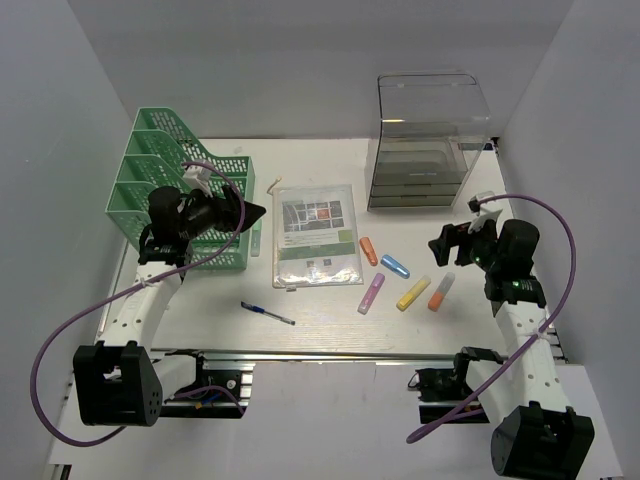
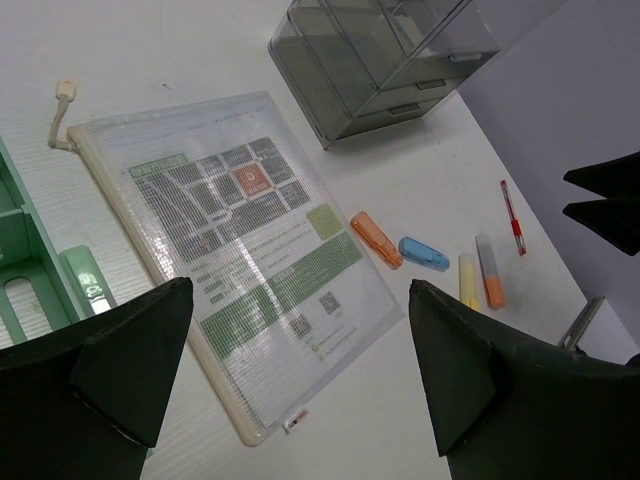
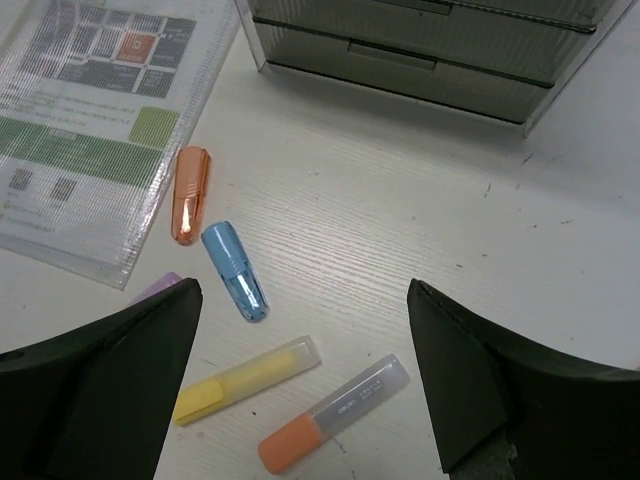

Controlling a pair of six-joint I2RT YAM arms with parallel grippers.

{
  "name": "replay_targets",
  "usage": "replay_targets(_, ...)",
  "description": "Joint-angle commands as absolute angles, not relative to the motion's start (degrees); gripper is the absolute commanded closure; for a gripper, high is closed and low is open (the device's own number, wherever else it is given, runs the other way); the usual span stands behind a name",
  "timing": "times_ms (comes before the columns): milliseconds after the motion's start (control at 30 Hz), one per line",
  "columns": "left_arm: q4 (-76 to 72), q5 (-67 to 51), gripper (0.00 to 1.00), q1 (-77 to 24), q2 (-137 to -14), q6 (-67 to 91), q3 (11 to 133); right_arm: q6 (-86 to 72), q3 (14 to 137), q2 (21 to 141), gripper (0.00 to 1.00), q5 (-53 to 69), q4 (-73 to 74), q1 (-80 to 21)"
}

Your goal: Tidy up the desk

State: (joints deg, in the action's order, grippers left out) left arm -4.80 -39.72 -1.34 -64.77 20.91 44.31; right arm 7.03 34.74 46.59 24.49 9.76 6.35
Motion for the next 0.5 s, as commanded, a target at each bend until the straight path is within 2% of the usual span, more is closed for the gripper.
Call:
replay_targets(0, -6.06, -41.66, 0.02, -1.67, -63.9, 21.01, 43.86, 12.37, 34.55, 45.88, 0.11, 28.99, 9.31, 6.77)
replay_targets(100, -6.59, -42.45, 0.02, -1.67, -64.16, 21.27, 43.77, 26.94, 31.82, 45.44, 0.11, 41.96, 13.52, 6.68)
replay_targets(300, -7.65, -44.82, 0.02, -1.67, -64.51, 21.53, 43.68, 27.68, 31.02, 45.44, 0.11, 41.13, 13.27, 6.94)
replay_targets(400, -8.43, -45.96, 0.07, -1.67, -64.69, 22.15, 43.77, 27.78, 31.46, 45.62, 0.11, 43.14, 14.59, 7.12)
replay_targets(467, -9.75, -47.11, 0.16, -1.67, -65.3, 23.11, 43.33, 26.99, 31.55, 45.18, 0.11, 44.2, 14.59, 7.38)
